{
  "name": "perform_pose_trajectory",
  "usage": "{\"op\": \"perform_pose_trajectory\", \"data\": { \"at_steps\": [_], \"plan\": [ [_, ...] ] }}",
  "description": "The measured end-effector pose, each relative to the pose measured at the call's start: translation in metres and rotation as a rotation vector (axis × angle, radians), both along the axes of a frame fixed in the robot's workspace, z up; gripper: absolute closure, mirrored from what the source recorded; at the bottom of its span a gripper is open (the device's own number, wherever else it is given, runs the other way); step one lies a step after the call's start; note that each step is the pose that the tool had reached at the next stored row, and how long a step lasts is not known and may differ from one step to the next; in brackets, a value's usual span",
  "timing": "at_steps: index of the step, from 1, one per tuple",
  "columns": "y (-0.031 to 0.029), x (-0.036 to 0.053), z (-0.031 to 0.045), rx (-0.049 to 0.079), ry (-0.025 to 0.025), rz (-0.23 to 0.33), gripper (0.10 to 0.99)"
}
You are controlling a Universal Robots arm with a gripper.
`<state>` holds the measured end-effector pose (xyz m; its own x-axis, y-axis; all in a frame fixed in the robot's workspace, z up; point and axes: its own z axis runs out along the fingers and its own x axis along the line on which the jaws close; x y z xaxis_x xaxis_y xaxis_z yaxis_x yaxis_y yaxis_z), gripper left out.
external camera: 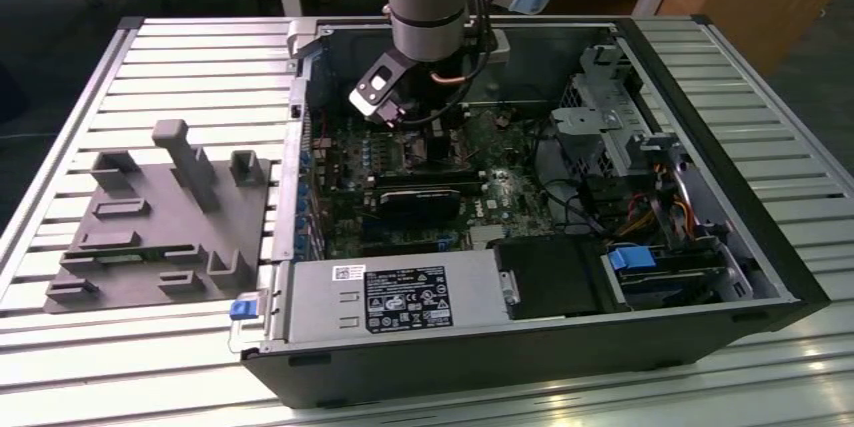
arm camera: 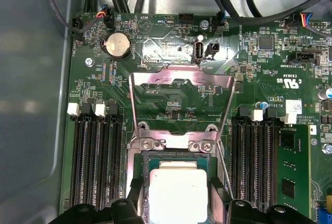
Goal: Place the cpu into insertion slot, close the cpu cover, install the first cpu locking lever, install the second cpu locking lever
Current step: 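Place the cpu into insertion slot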
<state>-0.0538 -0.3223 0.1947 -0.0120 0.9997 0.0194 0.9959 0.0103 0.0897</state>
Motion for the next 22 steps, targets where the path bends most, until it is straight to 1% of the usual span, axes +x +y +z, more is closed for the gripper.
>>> {"op": "perform_pose_trajectory", "data": {
  "at_steps": [7,8,9,10,11,22],
  "plan": [
    [0.0000,0.0000,0.0017,0.000,-0.0001,0.000,0.475],
    [0.0000,0.0000,0.0018,0.000,-0.0001,0.000,0.490],
    [-0.0001,0.0000,0.0021,0.000,0.0002,0.000,0.553],
    [0.0000,0.0000,0.0021,0.000,0.0001,0.000,0.553],
    [0.0000,0.0000,0.0022,0.000,0.0000,0.000,0.573],
    [0.0000,0.0000,0.0041,0.000,0.0000,-0.001,0.573]
  ]
}}
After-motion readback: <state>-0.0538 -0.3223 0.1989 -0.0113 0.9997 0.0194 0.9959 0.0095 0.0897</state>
